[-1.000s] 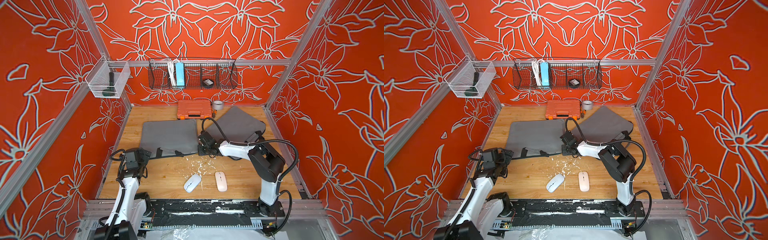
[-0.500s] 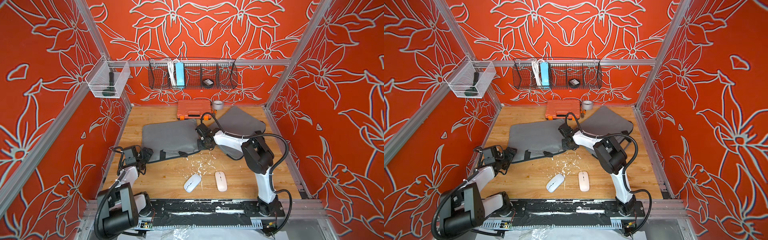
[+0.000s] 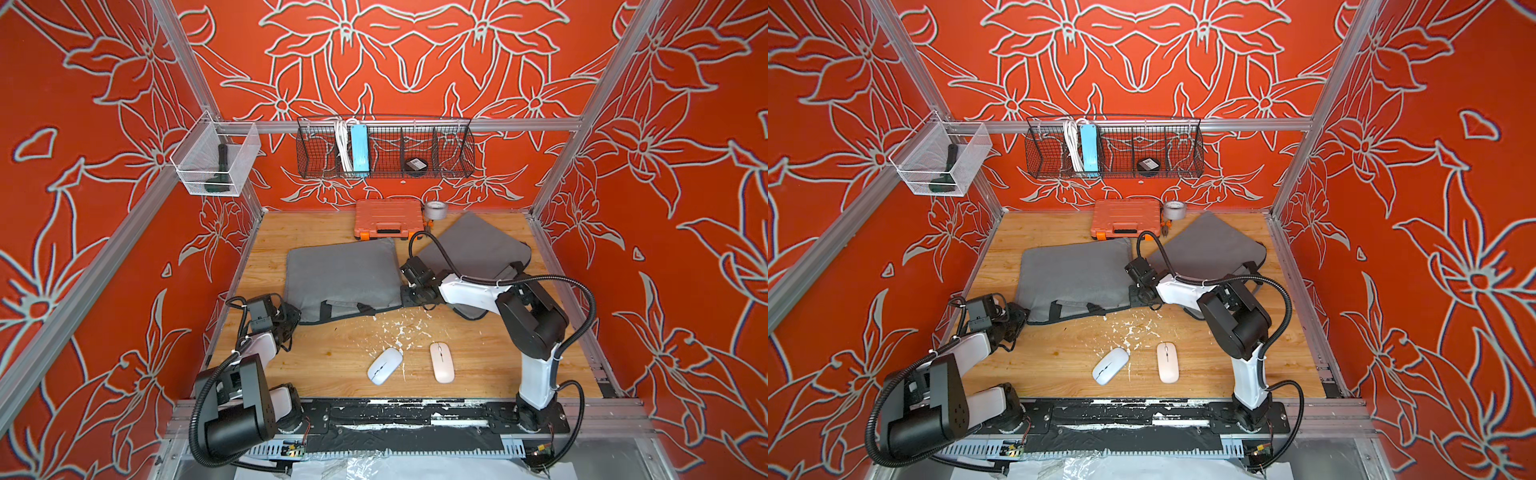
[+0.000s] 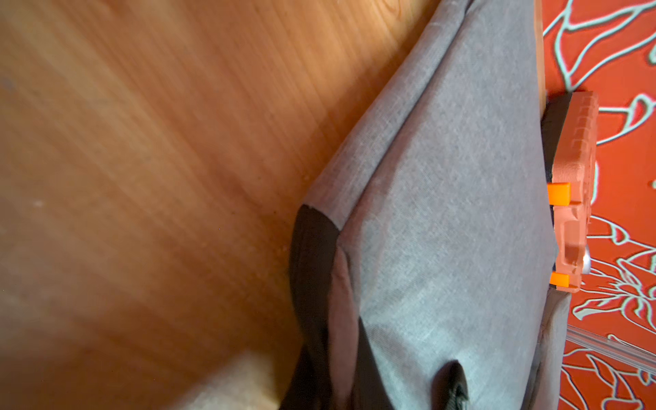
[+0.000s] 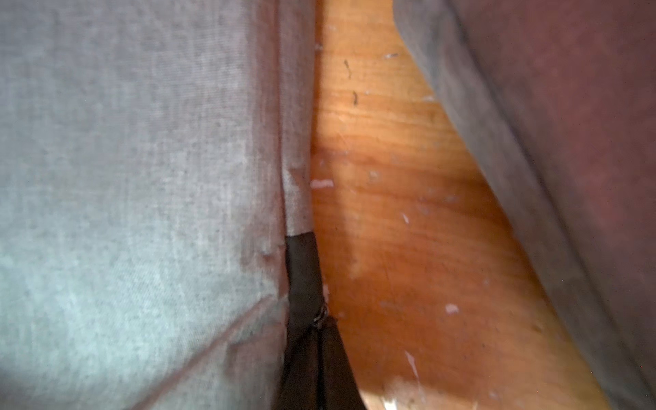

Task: Put the mouse into the laptop bag
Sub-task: Unzip the zipper on the zippered laptop bag.

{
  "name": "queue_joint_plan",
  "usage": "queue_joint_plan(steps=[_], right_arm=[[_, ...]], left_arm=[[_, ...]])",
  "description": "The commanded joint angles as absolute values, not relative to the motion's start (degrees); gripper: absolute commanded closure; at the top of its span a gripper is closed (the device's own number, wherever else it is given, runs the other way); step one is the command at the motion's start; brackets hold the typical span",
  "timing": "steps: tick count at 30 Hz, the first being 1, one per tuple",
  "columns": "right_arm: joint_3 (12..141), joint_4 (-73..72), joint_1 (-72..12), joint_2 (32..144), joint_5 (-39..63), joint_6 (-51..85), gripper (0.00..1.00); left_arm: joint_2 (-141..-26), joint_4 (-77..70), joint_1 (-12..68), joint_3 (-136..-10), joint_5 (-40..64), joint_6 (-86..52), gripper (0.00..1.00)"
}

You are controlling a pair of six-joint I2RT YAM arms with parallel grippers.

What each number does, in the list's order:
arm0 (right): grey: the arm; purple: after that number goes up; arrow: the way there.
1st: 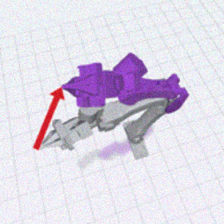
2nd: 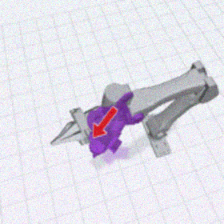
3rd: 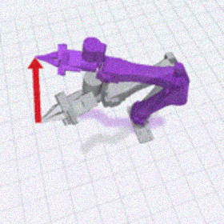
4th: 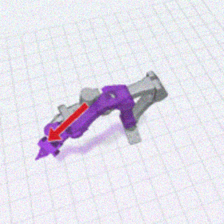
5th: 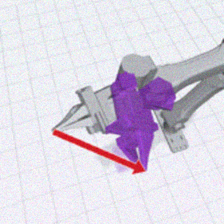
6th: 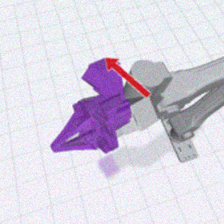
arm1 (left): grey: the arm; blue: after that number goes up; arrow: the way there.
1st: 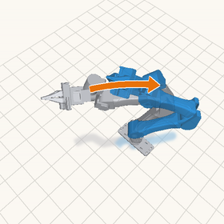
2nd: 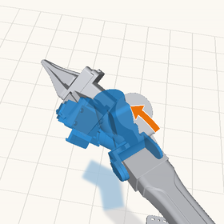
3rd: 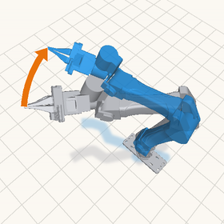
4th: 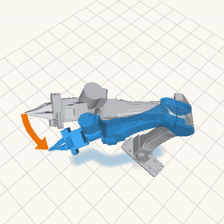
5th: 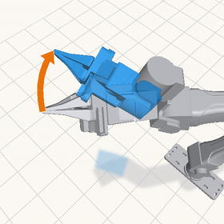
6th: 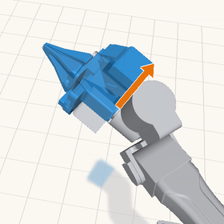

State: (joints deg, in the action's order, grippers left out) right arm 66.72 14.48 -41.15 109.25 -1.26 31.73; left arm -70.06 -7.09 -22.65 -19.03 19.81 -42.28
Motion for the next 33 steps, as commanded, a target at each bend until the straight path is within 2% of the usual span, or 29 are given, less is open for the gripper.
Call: queue_joint_plan(steps=[1,9,13,18,21,22,24,27,28,29,30,33], right_arm=[[60.73,14.67,-42.43,107.4,-1.32,31.3,1.0],[59.4,13.85,-51.07,105.48,-0.28,32.68,1.0],[59.14,9.48,-52.03,104.86,3.17,34.86,1.0],[67.25,12.6,-51.43,108.12,1.31,34.9,1.0],[76.72,18.44,-48.16,112.93,0.88,34.19,1.0],[79.54,20.16,-46.63,114.31,0.36,34.13,1.0],[83.33,21.2,-43.79,116.51,0.08,34.17,1.0],[91.05,25.21,-41.02,121.05,0.59,33.22,1.0],[93.9,26.55,-40.54,122.8,0.93,32.6,1.0],[96.67,28.0,-40.22,124.53,0.95,32.03,1.0],[98.97,29.25,-40.01,126.02,0.83,31.55,1.0],[103.03,31.63,-39.49,129.12,-0.71,30.26,1.0]], left_arm=[[-71.27,-2.98,-22.11,-18.76,18.73,-43.2,1.0],[-70.4,-2.67,-22.07,-18.79,18.91,-43.84,1.0],[-68.4,0.4,-22.06,-18.99,16.64,-44.18,1.0],[-61.52,5.98,-22.14,-16.45,14.5,-46.26,1.0],[-54.8,9.81,-22.13,-14.91,15.12,-45.97,0.99],[-52.98,11.61,-22.09,-14.94,15.33,-45.52,0.91],[-50.04,14.1,-21.95,-14.73,16.76,-44.79,0.63],[-46.85,15.34,-21.46,-13.88,21.68,-43.94,0.43],[-46.23,15.78,-20.67,-14.12,22.87,-43.81,0.31],[-45.85,16.03,-19.35,-14.36,23.2,-44.2,0.14],[-45.67,15.94,-18.02,-14.56,23.37,-44.67,0.02],[-46.03,16.16,-14.07,-15.9,23.99,-45.44,0.02]])
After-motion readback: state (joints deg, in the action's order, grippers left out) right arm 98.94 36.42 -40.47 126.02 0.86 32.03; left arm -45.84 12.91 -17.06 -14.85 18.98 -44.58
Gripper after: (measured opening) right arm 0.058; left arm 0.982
